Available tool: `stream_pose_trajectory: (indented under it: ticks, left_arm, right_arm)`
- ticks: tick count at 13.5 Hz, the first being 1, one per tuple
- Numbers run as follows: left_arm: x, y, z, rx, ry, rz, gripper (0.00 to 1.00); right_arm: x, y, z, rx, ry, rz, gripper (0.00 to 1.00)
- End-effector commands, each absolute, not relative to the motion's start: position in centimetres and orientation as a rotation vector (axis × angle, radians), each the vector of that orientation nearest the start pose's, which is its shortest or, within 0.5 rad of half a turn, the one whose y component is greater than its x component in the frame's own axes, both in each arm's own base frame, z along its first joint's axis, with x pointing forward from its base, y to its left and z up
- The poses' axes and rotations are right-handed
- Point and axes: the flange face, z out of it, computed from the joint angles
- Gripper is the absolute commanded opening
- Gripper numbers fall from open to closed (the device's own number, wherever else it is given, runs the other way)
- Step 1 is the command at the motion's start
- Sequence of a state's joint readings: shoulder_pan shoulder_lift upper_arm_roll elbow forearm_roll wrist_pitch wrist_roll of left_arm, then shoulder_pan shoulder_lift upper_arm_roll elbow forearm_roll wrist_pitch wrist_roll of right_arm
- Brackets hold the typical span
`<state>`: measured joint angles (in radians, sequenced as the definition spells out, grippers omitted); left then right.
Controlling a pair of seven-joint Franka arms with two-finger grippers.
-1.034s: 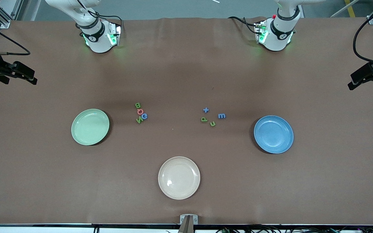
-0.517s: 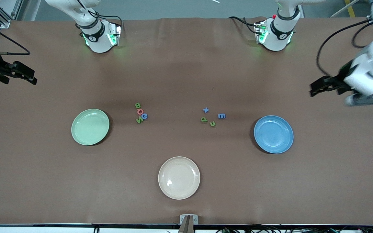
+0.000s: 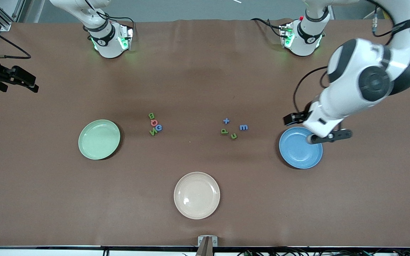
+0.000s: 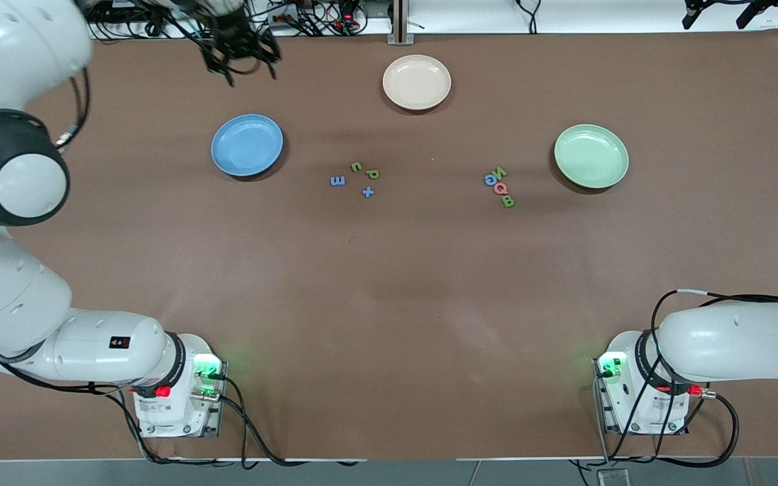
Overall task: Sort upper and lower case letters into plates
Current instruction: 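Reach the left gripper down to the blue letter m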
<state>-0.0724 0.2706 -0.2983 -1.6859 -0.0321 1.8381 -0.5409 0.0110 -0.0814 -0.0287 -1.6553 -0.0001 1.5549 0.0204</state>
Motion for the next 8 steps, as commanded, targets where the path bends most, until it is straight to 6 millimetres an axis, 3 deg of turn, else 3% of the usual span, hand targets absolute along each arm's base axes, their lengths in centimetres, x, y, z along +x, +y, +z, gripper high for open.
stream_pose_trajectory:
  ticks: [1, 2, 4, 6, 8]
  left_arm:
    - [57.5, -24.4, 40.4, -3.166, -0.385, 0.199, 1.0]
    - [57.1, -26.2, 38.7, -3.167, -0.425, 0.194, 1.0]
    - [56.3, -29.1, 35.2, -3.094, -0.425, 0.14, 1.0]
    - [54.5, -32.2, 31.5, -3.081, -0.35, 0.13, 1.0]
    - [53.3, -33.1, 28.9, -3.124, -0.322, 0.079, 1.0]
  right_arm:
    - [52.1, -1.1, 63.3, -3.144, 0.048, 0.017, 1.0]
    - [52.4, -1.3, 62.9, -3.144, 0.053, 0.026, 1.0]
    - [53.8, -1.6, 60.2, -3.142, 0.062, 0.108, 1.0]
    - [53.9, -2.4, 60.1, -3.141, 0.07, 0.106, 1.0]
    - [54.7, -2.6, 58.9, -3.142, 0.074, 0.123, 1.0]
